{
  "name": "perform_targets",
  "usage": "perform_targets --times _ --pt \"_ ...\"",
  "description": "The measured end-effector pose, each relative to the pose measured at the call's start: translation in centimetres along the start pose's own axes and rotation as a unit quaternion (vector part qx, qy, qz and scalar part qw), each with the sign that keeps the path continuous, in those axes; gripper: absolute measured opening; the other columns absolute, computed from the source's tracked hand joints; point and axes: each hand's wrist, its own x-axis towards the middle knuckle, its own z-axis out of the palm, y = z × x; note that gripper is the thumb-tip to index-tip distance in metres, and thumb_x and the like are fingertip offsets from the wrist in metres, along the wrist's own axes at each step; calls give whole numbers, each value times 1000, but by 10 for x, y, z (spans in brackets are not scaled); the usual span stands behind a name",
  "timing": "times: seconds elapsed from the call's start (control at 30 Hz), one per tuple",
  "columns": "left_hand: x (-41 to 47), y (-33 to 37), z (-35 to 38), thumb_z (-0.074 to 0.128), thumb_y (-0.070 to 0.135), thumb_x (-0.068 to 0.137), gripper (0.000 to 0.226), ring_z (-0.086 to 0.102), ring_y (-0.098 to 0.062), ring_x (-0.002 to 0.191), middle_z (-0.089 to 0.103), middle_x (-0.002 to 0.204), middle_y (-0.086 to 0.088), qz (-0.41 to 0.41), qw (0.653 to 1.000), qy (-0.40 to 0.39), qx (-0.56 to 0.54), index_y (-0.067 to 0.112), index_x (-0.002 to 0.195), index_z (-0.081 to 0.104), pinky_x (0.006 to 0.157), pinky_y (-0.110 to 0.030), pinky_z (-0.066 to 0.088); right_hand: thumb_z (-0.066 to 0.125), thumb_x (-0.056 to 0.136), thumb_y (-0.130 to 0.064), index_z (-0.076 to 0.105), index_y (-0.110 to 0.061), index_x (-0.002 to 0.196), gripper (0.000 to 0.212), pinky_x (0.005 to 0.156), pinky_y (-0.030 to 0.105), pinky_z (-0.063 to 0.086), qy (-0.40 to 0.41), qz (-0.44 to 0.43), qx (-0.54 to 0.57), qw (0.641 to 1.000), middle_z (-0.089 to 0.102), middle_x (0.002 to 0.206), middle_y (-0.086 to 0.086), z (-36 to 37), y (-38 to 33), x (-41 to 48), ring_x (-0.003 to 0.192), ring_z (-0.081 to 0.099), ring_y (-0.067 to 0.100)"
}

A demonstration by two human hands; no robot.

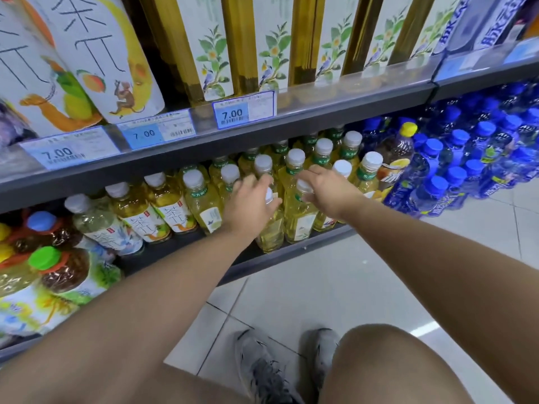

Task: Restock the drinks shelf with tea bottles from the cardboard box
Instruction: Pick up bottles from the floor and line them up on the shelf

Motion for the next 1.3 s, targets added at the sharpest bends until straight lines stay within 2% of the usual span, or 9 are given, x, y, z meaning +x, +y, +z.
perform_targets --times 0.1,0.3,0.4,0.53,0.73,0.97,1.07,1.17,1.3 --pt "6 8 -10 60 47 94 44 53 -26 112 48 125 -4 25 996 -69 52 25 131 50 82 -44 55 60 95 -17 41 -24 143 53 93 47 50 0 16 31 999 46 137 11 2 1 -5 113 55 35" --pt "14 2 -37 58 13 97 47 51 -20 110 42 128 -2 98 973 -206 23 22 142 46 94 -37 49 57 98 -26 32 -27 150 58 99 47 49 9 43 64 997 37 148 11 4 -4 -16 121 53 35" --pt "14 4 -41 59 18 98 45 52 -21 105 45 129 -7 69 978 -191 41 17 141 45 87 -34 48 57 98 -27 29 -29 151 60 100 47 48 -2 45 57 997 34 151 10 1 -5 -21 124 52 35" --pt "13 14 -34 57 40 98 51 58 -33 110 51 123 -15 -22 990 -128 54 6 136 48 90 -45 53 58 97 -28 30 -31 150 60 101 45 48 -8 43 66 997 35 152 8 0 -3 -23 127 50 33" --pt "15 35 -14 53 40 100 55 59 -38 114 51 129 -19 -60 996 -61 29 2 139 44 88 -43 51 59 97 -29 33 -31 149 59 100 43 48 -2 46 79 996 37 151 7 0 0 -23 124 51 32" --pt "10 31 -19 57 37 99 58 57 -36 117 48 134 -17 -55 994 -90 9 6 145 39 94 -44 52 56 98 -31 30 -30 151 59 105 45 43 -25 57 75 995 36 154 5 -4 6 -36 132 45 31" --pt "-2 36 -27 59 40 97 60 50 -37 121 47 134 -16 -55 989 -92 103 10 144 37 93 -46 50 56 98 -32 30 -30 151 60 108 46 41 -59 56 50 995 37 155 4 -14 2 -55 135 43 31" --pt "-18 65 -34 58 40 95 53 41 -35 124 46 134 -13 17 983 -46 179 13 138 44 98 -46 43 57 97 -31 33 -28 151 60 108 44 41 -91 77 36 992 40 152 7 -34 5 -92 134 43 30" --pt "-48 144 -28 54 32 98 40 44 -31 122 49 129 -8 177 972 -90 129 17 134 52 98 -44 42 58 94 -29 44 -29 143 51 101 42 45 -71 148 35 986 54 140 5 -65 33 -189 125 52 30"
